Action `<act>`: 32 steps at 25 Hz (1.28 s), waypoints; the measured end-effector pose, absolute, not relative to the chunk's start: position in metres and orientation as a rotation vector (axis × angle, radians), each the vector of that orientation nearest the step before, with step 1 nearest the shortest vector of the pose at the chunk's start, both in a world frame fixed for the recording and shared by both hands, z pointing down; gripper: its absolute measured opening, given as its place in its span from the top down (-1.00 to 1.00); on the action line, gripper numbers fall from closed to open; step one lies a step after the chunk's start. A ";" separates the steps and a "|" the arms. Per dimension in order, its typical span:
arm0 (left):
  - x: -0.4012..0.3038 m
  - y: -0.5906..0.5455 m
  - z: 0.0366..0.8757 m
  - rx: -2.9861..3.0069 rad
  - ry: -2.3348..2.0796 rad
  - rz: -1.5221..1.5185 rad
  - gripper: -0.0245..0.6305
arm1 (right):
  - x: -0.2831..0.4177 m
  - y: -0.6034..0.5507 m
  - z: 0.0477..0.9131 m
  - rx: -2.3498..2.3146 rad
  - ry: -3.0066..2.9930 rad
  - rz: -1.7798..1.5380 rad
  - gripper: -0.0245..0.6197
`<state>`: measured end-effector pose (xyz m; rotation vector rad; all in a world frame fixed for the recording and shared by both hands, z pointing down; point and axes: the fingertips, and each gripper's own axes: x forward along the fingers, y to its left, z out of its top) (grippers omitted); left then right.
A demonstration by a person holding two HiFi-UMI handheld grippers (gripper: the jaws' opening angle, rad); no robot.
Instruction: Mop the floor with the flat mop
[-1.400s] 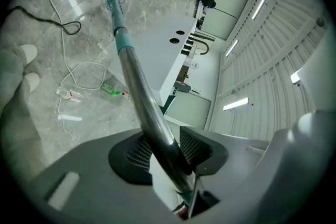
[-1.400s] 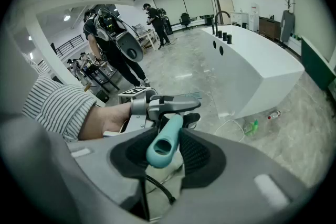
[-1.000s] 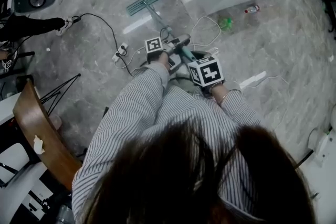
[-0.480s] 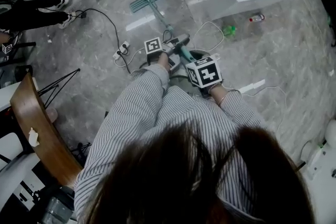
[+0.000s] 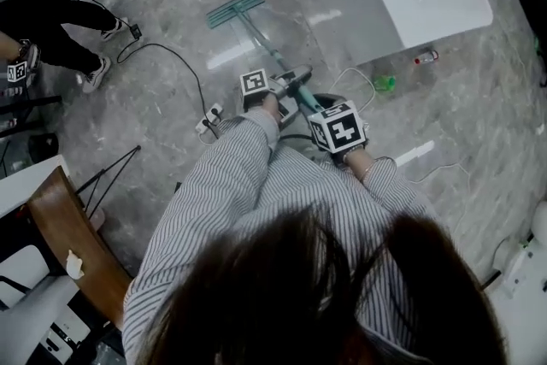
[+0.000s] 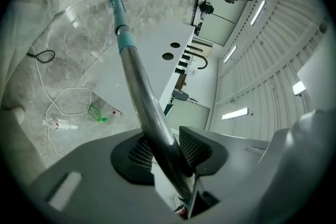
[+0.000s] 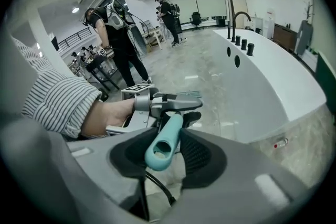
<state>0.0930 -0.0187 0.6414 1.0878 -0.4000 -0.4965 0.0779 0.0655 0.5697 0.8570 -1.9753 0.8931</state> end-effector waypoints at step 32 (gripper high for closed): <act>-0.208 -0.472 0.638 1.121 -0.395 -0.461 0.51 | -0.228 -0.393 0.568 1.082 -1.929 0.869 0.57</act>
